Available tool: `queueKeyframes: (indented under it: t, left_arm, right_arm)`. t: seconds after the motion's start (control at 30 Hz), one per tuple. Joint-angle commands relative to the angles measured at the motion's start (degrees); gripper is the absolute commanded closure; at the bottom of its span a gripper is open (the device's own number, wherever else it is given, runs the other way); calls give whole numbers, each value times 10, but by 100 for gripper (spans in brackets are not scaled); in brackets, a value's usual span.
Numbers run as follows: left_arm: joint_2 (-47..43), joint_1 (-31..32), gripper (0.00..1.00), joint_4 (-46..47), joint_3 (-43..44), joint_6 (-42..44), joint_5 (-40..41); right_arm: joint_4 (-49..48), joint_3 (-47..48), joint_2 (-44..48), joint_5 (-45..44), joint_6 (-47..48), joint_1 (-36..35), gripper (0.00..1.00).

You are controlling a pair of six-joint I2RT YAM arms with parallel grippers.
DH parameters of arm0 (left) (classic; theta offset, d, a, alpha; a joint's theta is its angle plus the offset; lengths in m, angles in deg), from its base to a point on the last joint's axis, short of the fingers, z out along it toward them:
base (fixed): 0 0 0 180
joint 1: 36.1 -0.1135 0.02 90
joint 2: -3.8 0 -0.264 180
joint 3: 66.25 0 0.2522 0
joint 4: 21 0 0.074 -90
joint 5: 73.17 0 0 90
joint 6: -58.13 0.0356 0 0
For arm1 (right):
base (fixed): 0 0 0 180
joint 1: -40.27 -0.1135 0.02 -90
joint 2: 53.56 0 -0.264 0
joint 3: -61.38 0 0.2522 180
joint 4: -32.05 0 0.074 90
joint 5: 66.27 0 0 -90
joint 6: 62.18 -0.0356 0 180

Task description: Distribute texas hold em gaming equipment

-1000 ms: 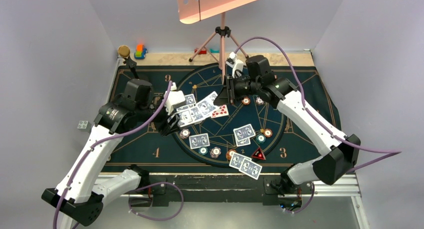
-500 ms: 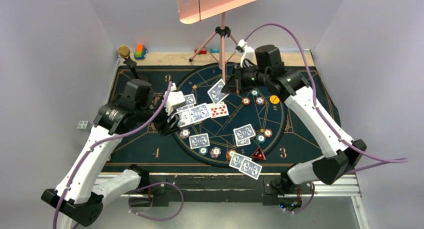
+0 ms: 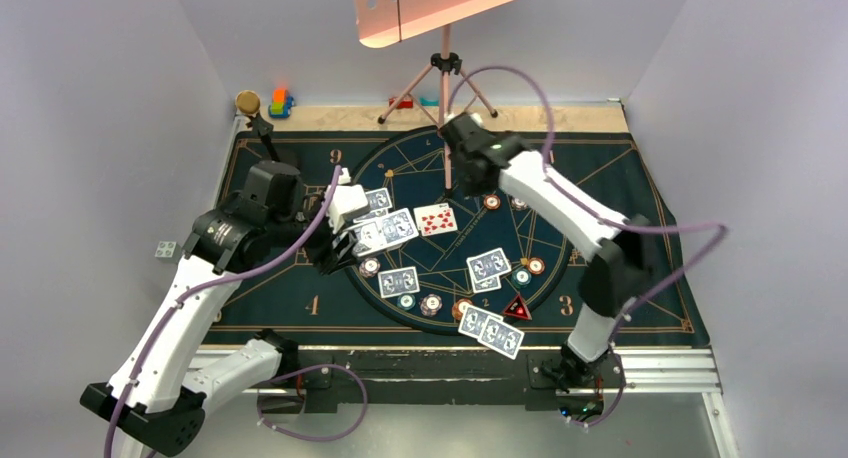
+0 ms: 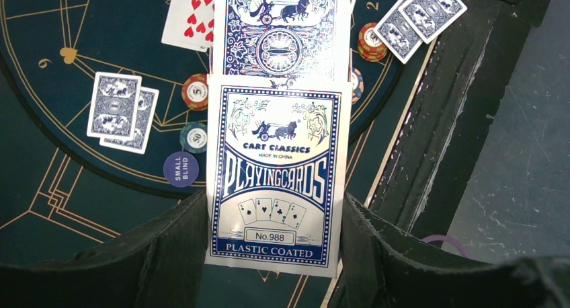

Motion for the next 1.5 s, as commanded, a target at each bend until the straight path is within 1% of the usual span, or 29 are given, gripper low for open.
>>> queueKeyframes:
  t: [0.0, 0.23, 0.33, 0.43, 0.57, 0.73, 0.83, 0.93, 1.03, 1.07, 1.17, 1.27, 1.37, 1.47]
  left_arm:
    - [-11, -3, 100, -4, 19, 10, -12]
    - [-18, -3, 100, -21, 24, 10, -12]
    - [-19, -4, 100, -26, 27, 11, -13]
    - [-18, -3, 100, -28, 29, 12, -14]
    - [-17, -3, 100, -28, 29, 12, -13]
    - [-15, -3, 100, -28, 31, 12, -10]
    - [-14, -3, 100, -28, 31, 11, -10]
    - [-14, -3, 100, -28, 34, 13, -9]
    - [-15, -3, 100, -31, 35, 14, -9]
    - [-16, -3, 100, -31, 34, 14, -9]
    - [-18, -3, 100, -32, 33, 15, -10]
    - [-19, -3, 100, -31, 35, 15, -10]
    - [-20, -3, 100, -31, 36, 15, -11]
    - [-22, -3, 100, -31, 35, 16, -11]
  right_arm:
    - [88, 62, -102, -272, -20, -67, 100]
    - [127, 116, -246, -410, -34, -122, 100]
    - [137, 134, -292, -428, -45, -138, 100]
    - [119, 133, -318, -401, -40, -155, 100]
    - [64, 116, -329, -325, -31, -170, 100]
    - [-27, 65, -301, -226, -17, -174, 100]
    - [-65, 41, -284, -172, -15, -174, 94]
    - [-91, 22, -274, -136, -12, -174, 83]
    - [-104, 8, -261, -112, -7, -173, 74]
    - [-107, 5, -256, -107, -6, -173, 70]
    - [-109, 0, -233, -85, -5, -162, 52]
    - [-114, -8, -202, -57, 0, -142, 40]
    - [-102, -6, -189, -52, 5, -127, 35]
    - [-77, 0, -179, -55, -6, -105, 34]
